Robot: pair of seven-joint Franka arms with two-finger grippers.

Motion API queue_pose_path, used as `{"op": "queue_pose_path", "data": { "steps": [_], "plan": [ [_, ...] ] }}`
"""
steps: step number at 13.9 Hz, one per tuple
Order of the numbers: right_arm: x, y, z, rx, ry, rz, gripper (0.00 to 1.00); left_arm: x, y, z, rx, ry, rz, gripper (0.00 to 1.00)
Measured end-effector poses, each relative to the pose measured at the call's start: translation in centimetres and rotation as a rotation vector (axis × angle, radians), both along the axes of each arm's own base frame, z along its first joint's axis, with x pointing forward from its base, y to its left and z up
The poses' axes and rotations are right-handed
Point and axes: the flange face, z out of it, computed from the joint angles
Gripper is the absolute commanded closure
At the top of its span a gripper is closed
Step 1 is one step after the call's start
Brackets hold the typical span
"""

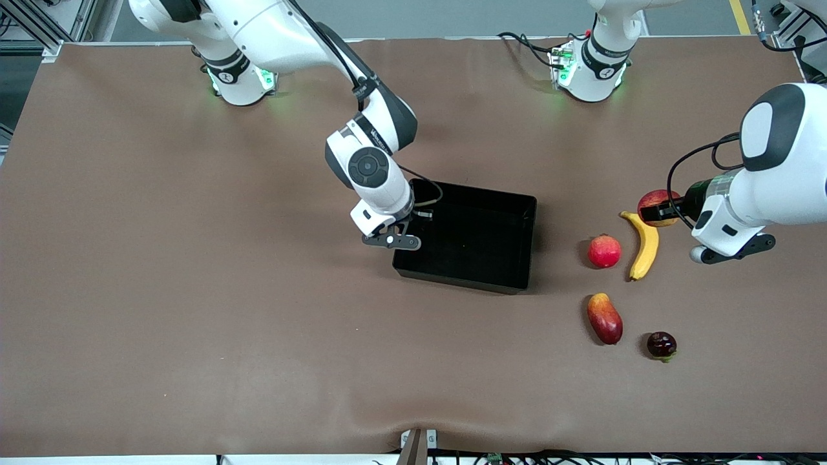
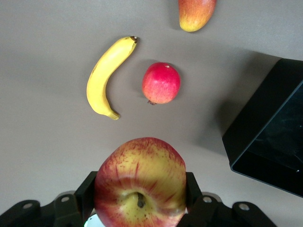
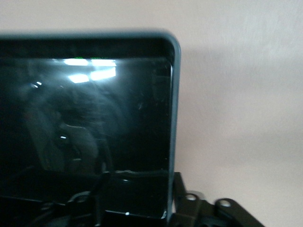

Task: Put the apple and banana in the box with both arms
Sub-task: 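Withdraw the right gripper while the left gripper lifts the apple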

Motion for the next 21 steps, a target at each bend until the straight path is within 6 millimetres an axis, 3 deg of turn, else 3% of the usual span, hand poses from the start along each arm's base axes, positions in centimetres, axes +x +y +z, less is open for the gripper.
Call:
{"op": "queue_pose_path", "data": {
  "steps": [2,5,9,13,15,19,21],
  "plan": [
    [1.6,-1.8,4.1,0.02,-0.033,0.002,0.0,0.0,-0.7,0.0,0.001,-0.002,0.009,1.0],
    [4.7,-8.1,9.2,0.009,-0.019,0.079,0.0,-0.2,-2.2,-0.6,0.007,-0.005,0.026,1.0],
    [7.8,-17.1,11.5,0.003,-0.003,0.124,0.0,-0.5,-4.3,-2.4,0.015,-0.026,0.06,1.0],
    [7.6,-24.9,15.3,-0.008,0.093,0.114,0.0,-1.2,-7.5,-4.2,0.023,-0.041,0.1,1.0],
    [7.4,-30.2,17.9,-0.006,0.14,0.078,0.0,-1.6,-9.7,-4.5,0.028,-0.047,0.129,1.0],
    [7.1,-43.0,22.1,0.023,0.14,0.049,0.0,-2.2,-16.0,-6.0,0.029,-0.07,0.223,1.0],
    [6.2,-46.1,24.2,-0.055,0.121,0.059,0.0,-2.7,-19.5,-7.3,0.03,-0.072,0.264,1.0]
  ]
}}
